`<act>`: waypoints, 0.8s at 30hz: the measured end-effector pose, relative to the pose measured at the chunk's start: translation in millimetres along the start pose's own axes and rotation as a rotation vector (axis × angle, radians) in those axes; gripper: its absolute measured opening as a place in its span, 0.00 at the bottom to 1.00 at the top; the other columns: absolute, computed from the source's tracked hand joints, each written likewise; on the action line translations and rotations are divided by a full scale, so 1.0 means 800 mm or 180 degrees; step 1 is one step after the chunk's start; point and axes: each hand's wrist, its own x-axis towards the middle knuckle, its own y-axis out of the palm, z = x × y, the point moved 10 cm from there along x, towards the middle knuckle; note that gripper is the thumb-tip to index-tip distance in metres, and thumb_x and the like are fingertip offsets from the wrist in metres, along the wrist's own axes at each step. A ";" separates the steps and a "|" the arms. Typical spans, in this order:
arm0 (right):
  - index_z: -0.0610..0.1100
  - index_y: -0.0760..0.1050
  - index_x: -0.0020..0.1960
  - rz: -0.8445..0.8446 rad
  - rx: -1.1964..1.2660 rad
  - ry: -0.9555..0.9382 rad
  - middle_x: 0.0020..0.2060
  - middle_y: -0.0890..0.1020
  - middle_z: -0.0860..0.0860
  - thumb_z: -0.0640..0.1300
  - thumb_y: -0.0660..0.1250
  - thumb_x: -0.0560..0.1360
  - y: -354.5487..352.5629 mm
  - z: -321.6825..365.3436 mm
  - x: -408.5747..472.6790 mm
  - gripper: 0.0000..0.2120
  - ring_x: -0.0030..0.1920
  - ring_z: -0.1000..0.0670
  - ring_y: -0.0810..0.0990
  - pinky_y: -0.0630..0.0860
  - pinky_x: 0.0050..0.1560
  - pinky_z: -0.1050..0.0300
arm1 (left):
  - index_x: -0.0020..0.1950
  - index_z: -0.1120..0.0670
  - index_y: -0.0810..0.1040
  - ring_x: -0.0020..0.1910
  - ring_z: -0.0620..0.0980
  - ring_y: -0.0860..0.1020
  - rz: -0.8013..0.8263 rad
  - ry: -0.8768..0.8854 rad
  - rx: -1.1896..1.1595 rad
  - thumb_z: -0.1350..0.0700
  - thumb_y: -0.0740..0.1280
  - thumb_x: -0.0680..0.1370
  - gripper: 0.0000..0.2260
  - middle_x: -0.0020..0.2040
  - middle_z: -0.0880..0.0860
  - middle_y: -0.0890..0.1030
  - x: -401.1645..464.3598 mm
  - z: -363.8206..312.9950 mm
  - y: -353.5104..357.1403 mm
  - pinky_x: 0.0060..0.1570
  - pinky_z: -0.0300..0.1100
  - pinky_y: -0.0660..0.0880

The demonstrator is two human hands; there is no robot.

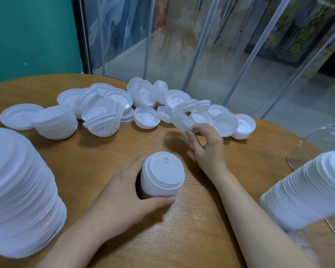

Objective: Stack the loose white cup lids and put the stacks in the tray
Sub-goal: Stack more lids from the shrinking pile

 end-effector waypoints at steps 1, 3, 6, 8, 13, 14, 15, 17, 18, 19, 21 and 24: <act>0.44 0.80 0.48 0.0061 -0.0093 0.0003 0.45 0.82 0.52 0.43 0.72 0.79 0.003 -0.002 0.000 0.03 0.50 0.48 0.78 0.72 0.56 0.59 | 0.65 0.33 0.75 0.64 0.36 0.75 -0.0002 -0.0003 0.0008 0.39 0.83 0.63 0.33 0.61 0.31 0.79 0.000 0.000 0.000 0.64 0.41 0.71; 0.45 0.81 0.47 0.0152 -0.0295 -0.0007 0.46 0.81 0.53 0.44 0.74 0.77 0.008 -0.006 0.000 0.03 0.52 0.48 0.76 0.69 0.58 0.62 | 0.65 0.33 0.75 0.64 0.36 0.75 0.0006 -0.0007 0.0014 0.39 0.83 0.63 0.33 0.61 0.32 0.79 -0.001 0.000 0.000 0.63 0.40 0.71; 0.46 0.82 0.47 0.0216 -0.0406 -0.0008 0.45 0.81 0.55 0.46 0.75 0.75 0.012 -0.012 -0.001 0.05 0.54 0.47 0.75 0.70 0.59 0.57 | 0.65 0.34 0.75 0.64 0.35 0.75 0.0005 -0.0008 0.0033 0.40 0.83 0.63 0.33 0.60 0.32 0.79 0.000 0.001 0.000 0.62 0.38 0.71; 0.46 0.81 0.46 0.0220 -0.0381 0.0054 0.44 0.80 0.55 0.45 0.77 0.74 0.012 -0.013 0.000 0.06 0.53 0.47 0.75 0.71 0.57 0.56 | 0.65 0.34 0.75 0.64 0.36 0.75 -0.0008 -0.0013 0.0035 0.40 0.83 0.63 0.33 0.60 0.32 0.80 0.000 0.002 0.000 0.61 0.37 0.71; 0.51 0.76 0.42 0.0289 -0.0225 0.0316 0.41 0.78 0.55 0.49 0.81 0.69 0.013 -0.019 -0.001 0.13 0.48 0.50 0.74 0.71 0.51 0.57 | 0.65 0.34 0.75 0.63 0.35 0.75 -0.0021 -0.0009 0.0043 0.40 0.83 0.62 0.34 0.60 0.32 0.79 0.001 0.002 -0.001 0.60 0.35 0.70; 0.52 0.74 0.42 0.0276 -0.0199 0.0341 0.41 0.77 0.55 0.51 0.81 0.68 0.012 -0.019 -0.001 0.15 0.47 0.51 0.74 0.70 0.50 0.59 | 0.65 0.34 0.75 0.64 0.34 0.75 -0.0017 -0.0005 0.0046 0.40 0.83 0.62 0.34 0.60 0.32 0.79 0.000 0.001 -0.001 0.60 0.34 0.70; 0.51 0.73 0.42 0.0252 -0.0191 0.0349 0.40 0.77 0.55 0.52 0.82 0.67 0.011 -0.018 -0.002 0.17 0.46 0.52 0.73 0.69 0.49 0.61 | 0.66 0.34 0.75 0.64 0.34 0.75 -0.0012 0.0001 0.0050 0.40 0.83 0.63 0.34 0.60 0.31 0.79 0.000 0.001 -0.001 0.60 0.34 0.70; 0.50 0.71 0.41 0.0213 -0.0185 0.0358 0.39 0.75 0.55 0.54 0.83 0.65 0.010 -0.018 -0.003 0.21 0.43 0.52 0.72 0.67 0.45 0.64 | 0.66 0.33 0.74 0.64 0.34 0.74 -0.0004 0.0010 0.0059 0.40 0.83 0.63 0.34 0.61 0.31 0.79 0.000 0.000 -0.001 0.61 0.34 0.70; 0.50 0.70 0.40 0.0206 -0.0173 0.0371 0.38 0.74 0.55 0.55 0.83 0.65 0.009 -0.018 -0.003 0.22 0.42 0.52 0.71 0.67 0.44 0.64 | 0.66 0.33 0.74 0.64 0.34 0.74 -0.0001 0.0008 0.0061 0.40 0.83 0.63 0.34 0.61 0.31 0.79 0.000 -0.001 -0.001 0.61 0.34 0.70; 0.50 0.69 0.40 0.0214 -0.0148 0.0406 0.37 0.74 0.55 0.55 0.83 0.65 0.009 -0.019 -0.004 0.22 0.41 0.52 0.70 0.67 0.43 0.63 | 0.66 0.33 0.74 0.64 0.33 0.74 0.0005 0.0005 0.0059 0.40 0.83 0.63 0.34 0.61 0.31 0.79 -0.001 -0.001 -0.001 0.61 0.34 0.69; 0.51 0.68 0.40 0.0239 -0.0089 0.0504 0.36 0.73 0.56 0.55 0.81 0.68 0.009 -0.020 -0.004 0.21 0.39 0.54 0.69 0.67 0.40 0.63 | 0.65 0.33 0.74 0.64 0.33 0.74 0.0000 0.0010 0.0061 0.40 0.83 0.63 0.34 0.60 0.30 0.79 -0.001 -0.002 -0.001 0.60 0.33 0.69; 0.54 0.67 0.37 0.0197 0.0136 0.0580 0.33 0.71 0.56 0.50 0.78 0.74 0.006 -0.014 -0.004 0.19 0.35 0.56 0.68 0.67 0.38 0.67 | 0.65 0.33 0.75 0.63 0.34 0.75 -0.0008 0.0025 0.0071 0.40 0.83 0.63 0.33 0.60 0.31 0.79 0.000 -0.002 -0.001 0.60 0.34 0.70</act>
